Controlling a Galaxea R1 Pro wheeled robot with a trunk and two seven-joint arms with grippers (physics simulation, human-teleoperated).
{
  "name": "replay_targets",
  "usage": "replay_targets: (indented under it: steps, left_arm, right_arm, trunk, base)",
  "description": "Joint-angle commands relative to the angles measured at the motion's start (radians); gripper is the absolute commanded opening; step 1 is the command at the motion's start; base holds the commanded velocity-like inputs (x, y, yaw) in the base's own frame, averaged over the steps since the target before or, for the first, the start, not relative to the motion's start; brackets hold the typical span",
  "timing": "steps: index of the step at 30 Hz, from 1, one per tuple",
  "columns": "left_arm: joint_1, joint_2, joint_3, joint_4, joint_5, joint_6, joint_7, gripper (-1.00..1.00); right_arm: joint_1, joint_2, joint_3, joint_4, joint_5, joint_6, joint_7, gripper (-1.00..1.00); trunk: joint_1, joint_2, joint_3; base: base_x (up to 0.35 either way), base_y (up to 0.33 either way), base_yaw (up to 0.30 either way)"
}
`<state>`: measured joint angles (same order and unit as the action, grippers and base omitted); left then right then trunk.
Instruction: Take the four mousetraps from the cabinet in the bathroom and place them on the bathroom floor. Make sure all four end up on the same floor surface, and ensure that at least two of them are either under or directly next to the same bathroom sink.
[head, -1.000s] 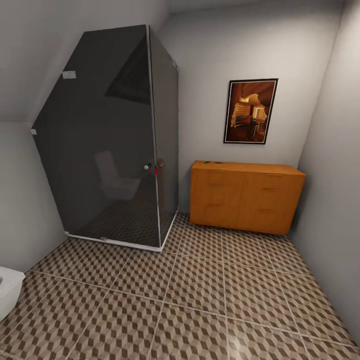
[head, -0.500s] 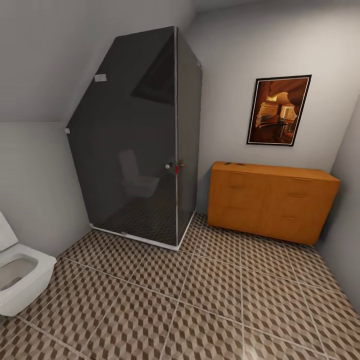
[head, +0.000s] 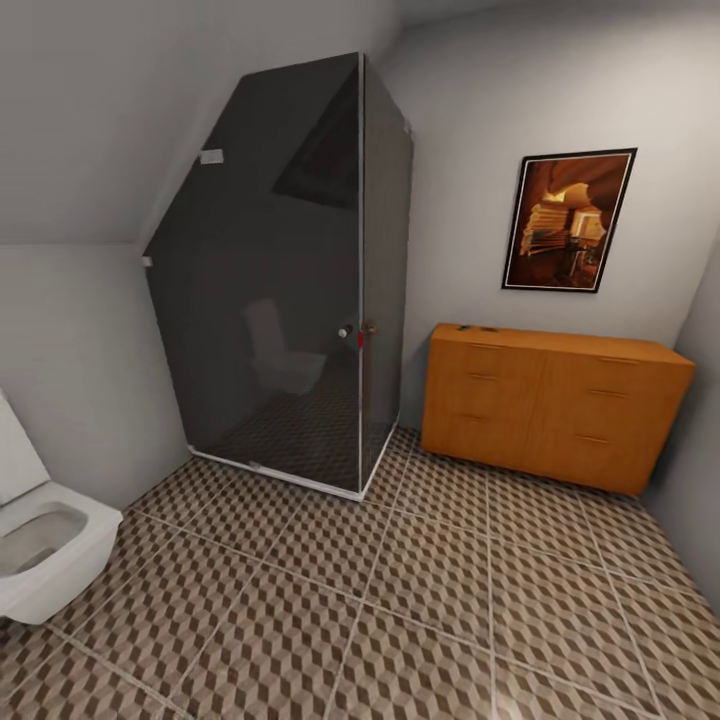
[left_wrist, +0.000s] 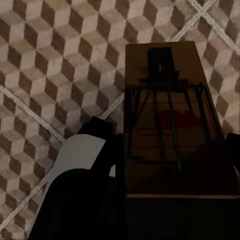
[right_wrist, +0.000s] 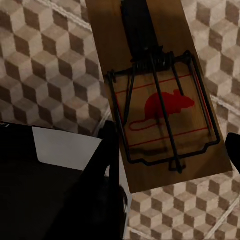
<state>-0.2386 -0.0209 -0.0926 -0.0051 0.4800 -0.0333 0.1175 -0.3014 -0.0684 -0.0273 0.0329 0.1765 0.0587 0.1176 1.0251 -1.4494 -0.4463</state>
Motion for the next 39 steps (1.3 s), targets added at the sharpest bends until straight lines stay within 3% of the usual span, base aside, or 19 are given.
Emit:
replay_targets:
  steps: [1, 28, 39]
  left_arm:
    - [-0.001, -0.004, -0.008, 0.000, 0.006, -0.003, 0.005, -1.00]
    - [0.000, -0.001, -0.009, 0.000, 0.019, -0.009, 0.007, -1.00]
    - [-0.001, 0.007, -0.012, 0.000, 0.006, -0.010, 0.007, -1.00]
  right_arm:
    - [0.001, 0.002, -0.003, 0.001, 0.008, 0.002, 0.002, -1.00]
    - [0.004, 0.006, -0.004, 0.001, 0.005, 0.013, 0.002, -1.00]
    - [0.004, 0.004, -0.003, 0.001, 0.005, 0.009, 0.002, -1.00]
  trunk:
    - [0.000, -0.001, -0.001]
    - [0.000, -0.001, -0.001]
    - [0.000, -0.001, -0.001]
  base:
    - [0.000, 0.000, 0.193]
    - [0.000, 0.000, 0.259]
    - [0.000, 0.000, 0.273]
